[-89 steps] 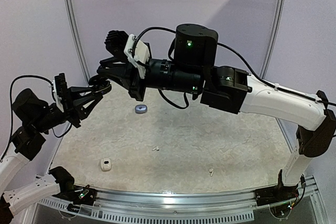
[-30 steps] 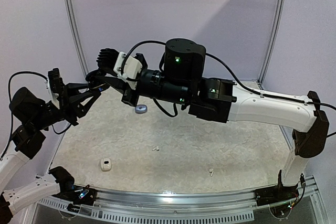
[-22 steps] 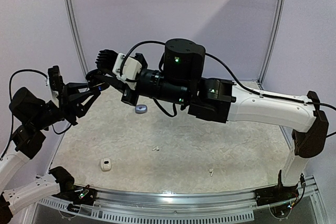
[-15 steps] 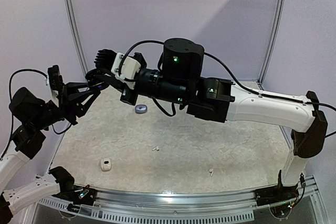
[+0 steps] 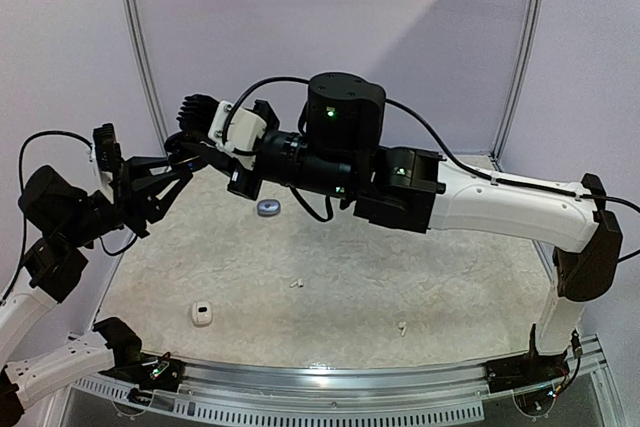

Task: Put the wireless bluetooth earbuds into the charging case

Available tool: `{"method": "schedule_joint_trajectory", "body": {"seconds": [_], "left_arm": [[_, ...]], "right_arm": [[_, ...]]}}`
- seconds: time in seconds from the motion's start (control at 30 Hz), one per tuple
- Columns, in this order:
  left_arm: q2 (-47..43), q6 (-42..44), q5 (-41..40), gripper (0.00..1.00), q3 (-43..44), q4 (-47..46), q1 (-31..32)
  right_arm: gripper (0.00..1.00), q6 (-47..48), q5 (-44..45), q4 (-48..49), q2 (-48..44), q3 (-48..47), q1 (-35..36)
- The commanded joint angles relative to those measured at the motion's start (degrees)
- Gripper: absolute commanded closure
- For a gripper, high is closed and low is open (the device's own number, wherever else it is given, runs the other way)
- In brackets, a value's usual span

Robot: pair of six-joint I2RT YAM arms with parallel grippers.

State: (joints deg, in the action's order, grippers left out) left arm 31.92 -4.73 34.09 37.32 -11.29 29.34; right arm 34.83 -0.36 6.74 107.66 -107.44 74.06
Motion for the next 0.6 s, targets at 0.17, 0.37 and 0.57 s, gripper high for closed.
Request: {"method": "schedule_joint_trajectory", "body": {"seconds": [0.17, 0.37, 0.57], "left_arm": [[-0.17, 0.34, 0.04, 1.0, -0.22, -3.11, -0.43], [-0.19, 0.21, -0.06, 1.0, -0.23, -2.9, -0.43], [-0.19, -0.54, -0.86, 1.0, -0.19, -2.52, -0.43]], "right_arm": [[0.79, -0.27, 1.8, -4.38, 2.65, -1.58, -0.5], [0.78, -0.53, 2.59, -4.46, 2.65, -1.7, -0.61], [0.76, -2.47, 4.38, -4.85, 2.66, -1.81, -0.9]]}}
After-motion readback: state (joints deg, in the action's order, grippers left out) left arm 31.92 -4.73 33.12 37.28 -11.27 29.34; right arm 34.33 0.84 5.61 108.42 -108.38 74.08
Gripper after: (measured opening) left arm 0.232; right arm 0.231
